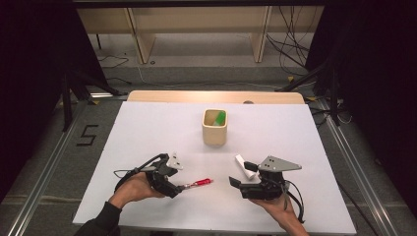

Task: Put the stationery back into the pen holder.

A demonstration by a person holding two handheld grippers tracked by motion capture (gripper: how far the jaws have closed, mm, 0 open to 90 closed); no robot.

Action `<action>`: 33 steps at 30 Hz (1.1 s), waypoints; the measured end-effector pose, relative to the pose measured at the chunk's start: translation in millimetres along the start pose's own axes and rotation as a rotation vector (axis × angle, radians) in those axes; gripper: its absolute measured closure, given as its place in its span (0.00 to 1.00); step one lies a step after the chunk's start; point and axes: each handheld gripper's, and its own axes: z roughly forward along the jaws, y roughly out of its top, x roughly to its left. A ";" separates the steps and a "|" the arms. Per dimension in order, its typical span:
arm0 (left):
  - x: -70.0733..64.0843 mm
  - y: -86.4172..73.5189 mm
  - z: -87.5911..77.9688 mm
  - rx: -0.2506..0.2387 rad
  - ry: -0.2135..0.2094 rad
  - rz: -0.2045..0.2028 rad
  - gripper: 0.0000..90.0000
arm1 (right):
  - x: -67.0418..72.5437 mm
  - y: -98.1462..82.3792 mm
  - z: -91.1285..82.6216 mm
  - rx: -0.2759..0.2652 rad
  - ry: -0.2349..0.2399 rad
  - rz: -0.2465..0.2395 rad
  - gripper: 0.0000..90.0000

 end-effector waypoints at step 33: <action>-1.3 12.2 29.0 0.160 -0.085 0.106 0.78 | 5.0 -7.7 -4.3 0.016 0.017 -0.015 0.27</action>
